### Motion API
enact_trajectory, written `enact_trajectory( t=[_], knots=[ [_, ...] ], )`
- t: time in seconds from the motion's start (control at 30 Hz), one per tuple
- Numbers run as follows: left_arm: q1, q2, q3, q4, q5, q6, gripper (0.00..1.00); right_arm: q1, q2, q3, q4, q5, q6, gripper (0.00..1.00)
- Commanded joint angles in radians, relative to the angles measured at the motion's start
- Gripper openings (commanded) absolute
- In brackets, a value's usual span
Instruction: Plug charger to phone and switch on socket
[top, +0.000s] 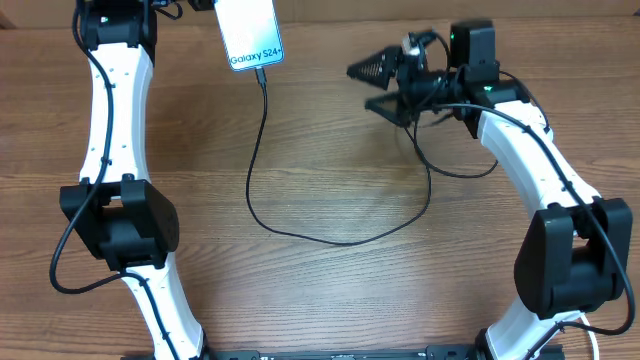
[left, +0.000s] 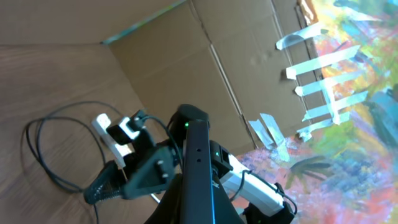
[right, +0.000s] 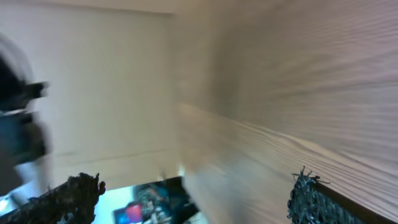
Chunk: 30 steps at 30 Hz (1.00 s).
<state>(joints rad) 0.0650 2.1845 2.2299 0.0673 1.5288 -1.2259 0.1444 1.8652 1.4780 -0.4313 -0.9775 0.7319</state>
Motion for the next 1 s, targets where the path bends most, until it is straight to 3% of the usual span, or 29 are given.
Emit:
enact_trajectory(
  t=[0.0,0.13,0.3,0.33,0.57,0.97],
  knots=[
    [-0.029,-0.013,0.015,-0.198,-0.017,0.248,0.04,-0.018,-0.023,0.010,-0.077,0.106,-0.182,1.00],
    [-0.055,-0.013,0.014,-0.573,-0.101,0.563,0.04,-0.040,-0.023,0.010,-0.099,0.113,-0.195,1.00],
    [-0.101,-0.013,0.014,-1.068,-0.414,0.976,0.04,-0.058,-0.023,0.010,-0.110,0.113,-0.219,1.00],
    [-0.111,-0.013,0.014,-1.112,-0.448,1.006,0.04,-0.058,-0.023,0.010,-0.111,0.113,-0.227,1.00],
    [-0.189,-0.013,-0.008,-1.241,-0.678,1.081,0.04,-0.058,-0.023,0.010,-0.129,0.126,-0.241,1.00],
    [-0.218,-0.013,-0.261,-1.076,-0.693,1.036,0.04,-0.058,-0.023,0.010,-0.192,0.174,-0.270,1.00]
  ],
)
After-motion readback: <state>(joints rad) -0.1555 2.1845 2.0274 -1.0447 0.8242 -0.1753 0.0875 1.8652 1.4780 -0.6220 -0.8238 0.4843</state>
